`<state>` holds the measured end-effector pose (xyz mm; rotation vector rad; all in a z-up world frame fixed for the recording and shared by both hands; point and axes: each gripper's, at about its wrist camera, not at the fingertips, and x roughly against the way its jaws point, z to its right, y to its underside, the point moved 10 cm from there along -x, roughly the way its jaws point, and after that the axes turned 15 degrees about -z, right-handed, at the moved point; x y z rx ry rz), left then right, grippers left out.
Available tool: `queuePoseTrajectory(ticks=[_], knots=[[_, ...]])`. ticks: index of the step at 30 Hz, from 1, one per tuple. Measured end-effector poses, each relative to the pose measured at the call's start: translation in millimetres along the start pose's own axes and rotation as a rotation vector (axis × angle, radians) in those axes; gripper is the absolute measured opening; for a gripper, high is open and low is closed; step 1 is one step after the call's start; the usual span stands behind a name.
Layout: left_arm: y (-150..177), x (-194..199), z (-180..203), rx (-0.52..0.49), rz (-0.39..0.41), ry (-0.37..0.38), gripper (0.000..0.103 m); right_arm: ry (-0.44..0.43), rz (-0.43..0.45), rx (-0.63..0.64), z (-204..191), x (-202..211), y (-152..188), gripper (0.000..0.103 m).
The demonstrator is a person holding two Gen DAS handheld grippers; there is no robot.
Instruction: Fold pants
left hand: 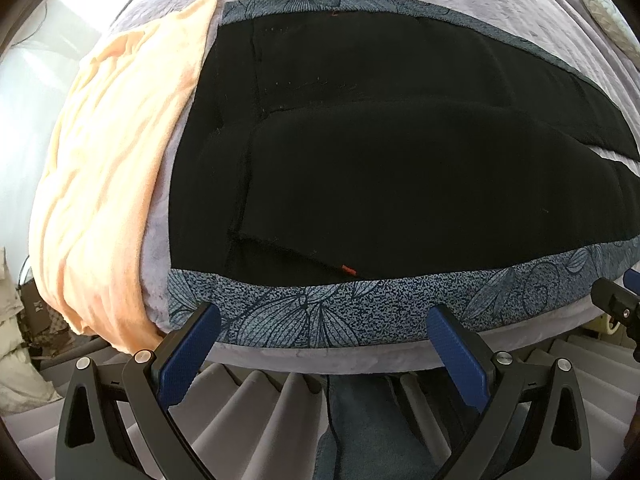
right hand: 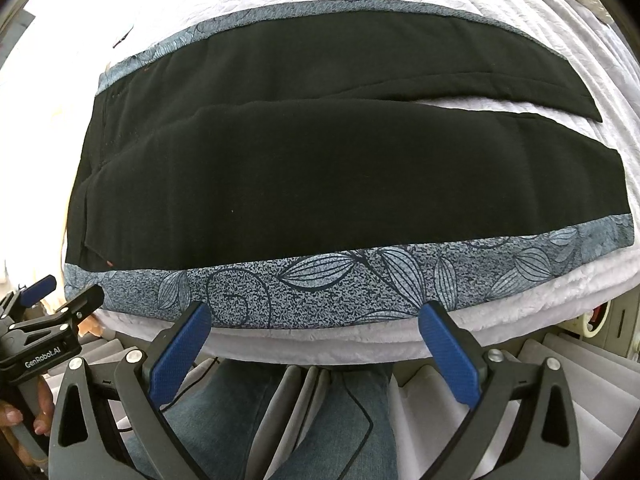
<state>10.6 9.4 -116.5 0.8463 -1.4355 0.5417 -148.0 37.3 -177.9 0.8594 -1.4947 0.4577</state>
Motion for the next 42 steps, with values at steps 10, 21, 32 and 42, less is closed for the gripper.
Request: queuePoseTrajectory(ticks=[10,21,32,42], knots=[[-1,-18,4,0.014,-0.013,0.007,0.103,-0.043,-0.018,-0.007,0,-11,-1,0.103],[0,-41,-14,0.082,-0.008,0.048,0.103,-0.32,-0.027,-0.056,-7,-17,4,0.103],[5,-50,-27,0.122,0.042,0.318,0.103,-0.682,-0.143,-0.013,-44,-44,26,0.071],[31,-48,-60,0.144,0.052,0.49,0.103,-0.944,-0.119,-0.116,-47,-57,16,0.069]])
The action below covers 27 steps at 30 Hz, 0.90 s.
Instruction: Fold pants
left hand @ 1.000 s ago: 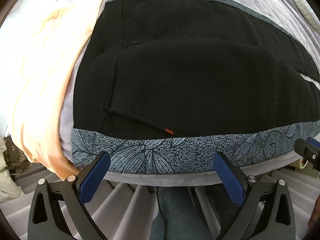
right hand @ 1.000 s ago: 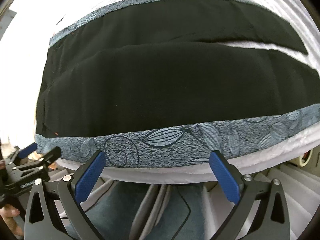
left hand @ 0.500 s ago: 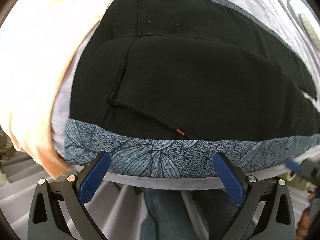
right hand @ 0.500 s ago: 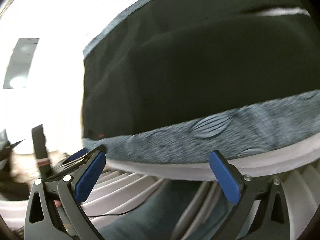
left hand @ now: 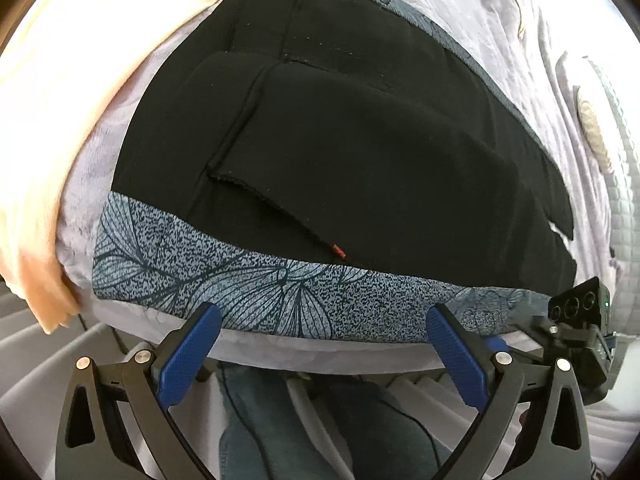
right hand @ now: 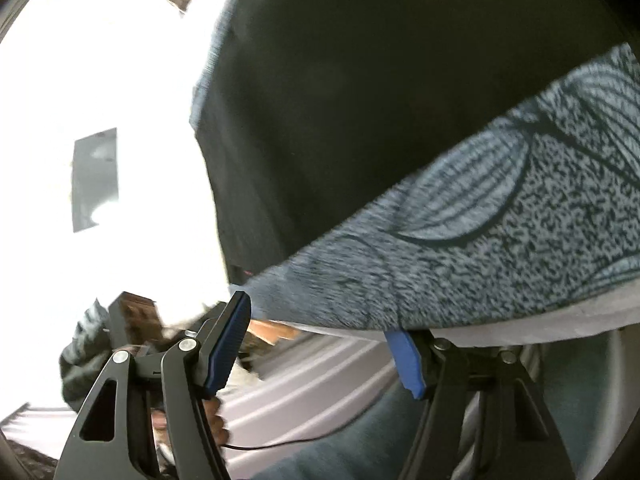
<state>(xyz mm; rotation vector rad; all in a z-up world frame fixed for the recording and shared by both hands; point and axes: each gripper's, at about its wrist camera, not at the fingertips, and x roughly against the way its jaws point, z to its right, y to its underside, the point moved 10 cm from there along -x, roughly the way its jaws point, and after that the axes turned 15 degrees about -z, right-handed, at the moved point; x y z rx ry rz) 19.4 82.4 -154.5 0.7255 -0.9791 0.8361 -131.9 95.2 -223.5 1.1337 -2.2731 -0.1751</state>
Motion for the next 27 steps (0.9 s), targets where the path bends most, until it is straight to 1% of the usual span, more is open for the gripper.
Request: queuePoseTrajectory(ticks=[2,5,6,7,8,9,10,12,17,19,21,23,25,26,27], knots=[[6,2,-6,0.004,-0.01,0.008,0.103,-0.053,0.01,0.036,-13,6,1,0.068],[18,8,-11,0.012,-0.03,0.018,0.102,-0.057,-0.002,0.04,-15,5,0,0.068],[16,9,-13,0.018,-0.033,0.017,0.098,-0.053,-0.009,0.025,-12,1,-2,0.067],[17,11,-18,0.023,-0.038,0.015,0.092,-0.058,-0.013,0.009,-12,-2,-5,0.063],[19,12,-19,0.031,-0.052,0.02,0.091,-0.061,-0.018,-0.011,-13,-6,-8,0.04],[16,12,-17,0.045,-0.065,0.025,0.091,-0.044,-0.029,-0.036,-11,-11,-10,0.014],[19,14,-20,0.056,-0.067,0.037,0.091,-0.02,-0.028,-0.044,-10,-15,-12,0.009],[23,18,-23,0.066,-0.071,0.06,0.091,-0.022,-0.015,-0.033,-16,-14,-14,0.009],[40,25,-17,0.075,-0.108,0.179,0.091,-0.066,0.002,0.024,-45,-2,-15,0.009],[43,32,-17,0.079,-0.102,0.224,0.091,-0.098,0.015,0.045,-58,5,-17,0.008],[34,40,-23,0.106,-0.064,0.252,0.091,-0.12,0.02,0.06,-66,11,-18,0.008],[26,44,-33,0.158,-0.032,0.279,0.091,-0.12,0.017,0.079,-70,14,-19,0.008],[14,54,-52,0.226,0.014,0.304,0.091,-0.11,0.002,0.093,-72,10,-16,0.008],[10,60,-61,0.248,0.036,0.296,0.089,-0.098,-0.007,0.095,-70,8,-15,0.008],[7,65,-68,0.261,0.055,0.282,0.083,-0.085,-0.016,0.096,-68,5,-14,0.009]])
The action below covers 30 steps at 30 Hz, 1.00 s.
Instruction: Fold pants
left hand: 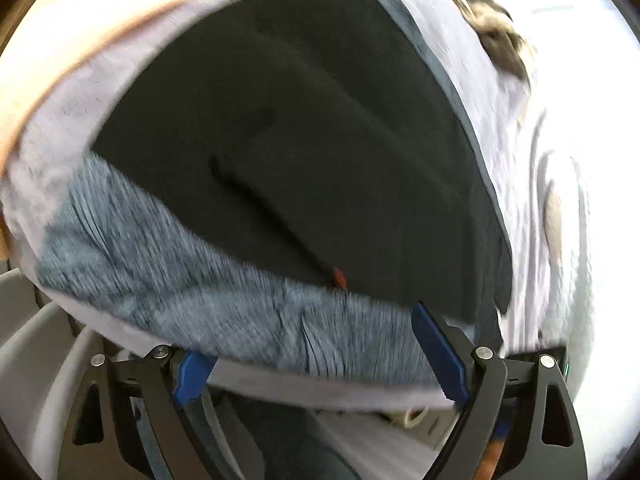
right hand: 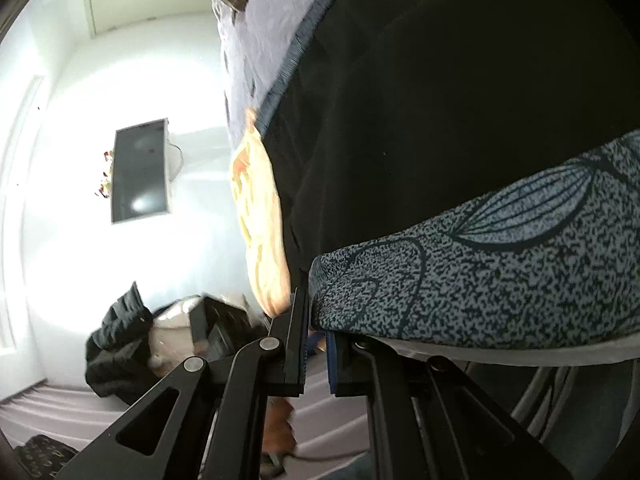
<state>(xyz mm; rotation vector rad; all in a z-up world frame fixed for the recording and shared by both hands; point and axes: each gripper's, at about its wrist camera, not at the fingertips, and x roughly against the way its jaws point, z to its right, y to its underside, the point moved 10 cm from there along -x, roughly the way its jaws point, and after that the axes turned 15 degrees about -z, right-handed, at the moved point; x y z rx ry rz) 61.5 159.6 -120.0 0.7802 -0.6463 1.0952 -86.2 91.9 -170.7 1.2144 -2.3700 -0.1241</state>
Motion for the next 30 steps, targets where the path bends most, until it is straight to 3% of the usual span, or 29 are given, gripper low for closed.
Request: queuePoseTrajectory(ticks=[1,5,7,9,13,14,15,16,17,19,23,26,29,30], knots=[[-3,6,-6,0.007,0.011,-0.027,0.068,0.015,-0.011,-0.004,6,-2,2,0.009],[-6,11,-31,0.01,0.04,-0.071,0.049,0.06,0.016,-0.071,40,5,5,0.016],[1,20,-38,0.005,0.045,-0.083,0.048,0.051,0.065,-0.122,59,21,4,0.026],[4,18,-37,-0.002,0.057,-0.113,0.048,0.032,0.107,-0.157,77,41,3,0.046],[1,24,-41,-0.009,0.097,-0.181,0.048,-0.081,0.156,-0.21,94,68,0,0.046],[4,21,-41,-0.006,0.104,-0.192,0.048,-0.124,0.166,-0.227,97,73,-1,0.041],[6,22,-45,0.0,0.117,-0.203,0.047,-0.171,0.173,-0.247,100,77,-2,0.019],[8,26,-49,0.01,0.135,-0.216,0.041,-0.195,0.177,-0.263,102,79,-4,0.006],[12,20,-48,0.022,0.145,-0.221,0.039,-0.2,0.179,-0.273,103,82,-4,0.004],[18,26,-42,0.055,0.173,-0.211,0.039,-0.168,0.162,-0.247,97,88,-6,0.004],[25,61,-28,0.05,0.23,-0.221,0.039,-0.019,0.095,-0.079,56,104,-10,0.003],[32,60,-2,0.028,0.249,-0.227,0.039,0.054,0.076,0.035,17,120,-25,0.003],[11,79,21,-0.018,0.288,-0.232,0.039,0.068,0.082,0.098,-15,136,-48,0.003],[-11,76,39,-0.035,0.3,-0.238,0.039,0.08,0.085,0.12,-26,140,-60,0.003]])
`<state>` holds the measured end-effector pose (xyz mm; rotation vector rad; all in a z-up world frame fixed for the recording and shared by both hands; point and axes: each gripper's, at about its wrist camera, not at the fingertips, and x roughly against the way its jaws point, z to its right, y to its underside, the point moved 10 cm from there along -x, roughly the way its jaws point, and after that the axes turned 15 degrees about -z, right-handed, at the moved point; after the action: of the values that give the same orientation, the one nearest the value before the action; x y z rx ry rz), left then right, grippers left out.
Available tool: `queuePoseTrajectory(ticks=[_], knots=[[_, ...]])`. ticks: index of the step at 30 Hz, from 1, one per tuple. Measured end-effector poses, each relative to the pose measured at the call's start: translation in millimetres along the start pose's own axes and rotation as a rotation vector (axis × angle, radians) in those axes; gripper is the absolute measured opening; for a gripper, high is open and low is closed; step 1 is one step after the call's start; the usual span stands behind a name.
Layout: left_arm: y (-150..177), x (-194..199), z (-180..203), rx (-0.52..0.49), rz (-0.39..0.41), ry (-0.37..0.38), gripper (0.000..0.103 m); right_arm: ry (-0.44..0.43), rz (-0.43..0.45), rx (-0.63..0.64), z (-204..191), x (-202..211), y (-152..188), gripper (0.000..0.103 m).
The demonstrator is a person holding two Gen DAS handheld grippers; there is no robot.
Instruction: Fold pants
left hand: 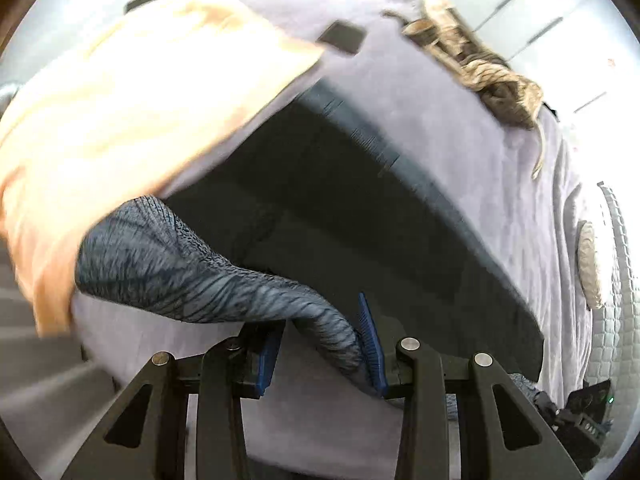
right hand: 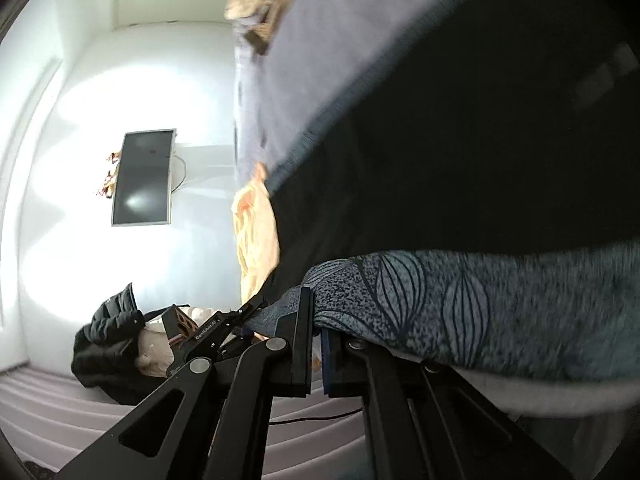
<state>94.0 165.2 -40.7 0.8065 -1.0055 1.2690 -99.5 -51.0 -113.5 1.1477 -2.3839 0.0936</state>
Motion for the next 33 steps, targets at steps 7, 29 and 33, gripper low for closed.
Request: queuePoseTrajectory(ticks=[7,29,33], knots=[[-103,-29,47,-0.117,0.038,-0.034,0.039,0.114,0.013,0.079,-29,2,-107,0.003],[-169,-91,74,-0.277,0.044,-0.287,0.067,0.428,0.014,0.131,-21,-30,-216,0.049],[-168,-125,104,-0.368,0.012,-0.344,0.067,0.516,-0.095,0.257,-35,-78,-194,0.041]])
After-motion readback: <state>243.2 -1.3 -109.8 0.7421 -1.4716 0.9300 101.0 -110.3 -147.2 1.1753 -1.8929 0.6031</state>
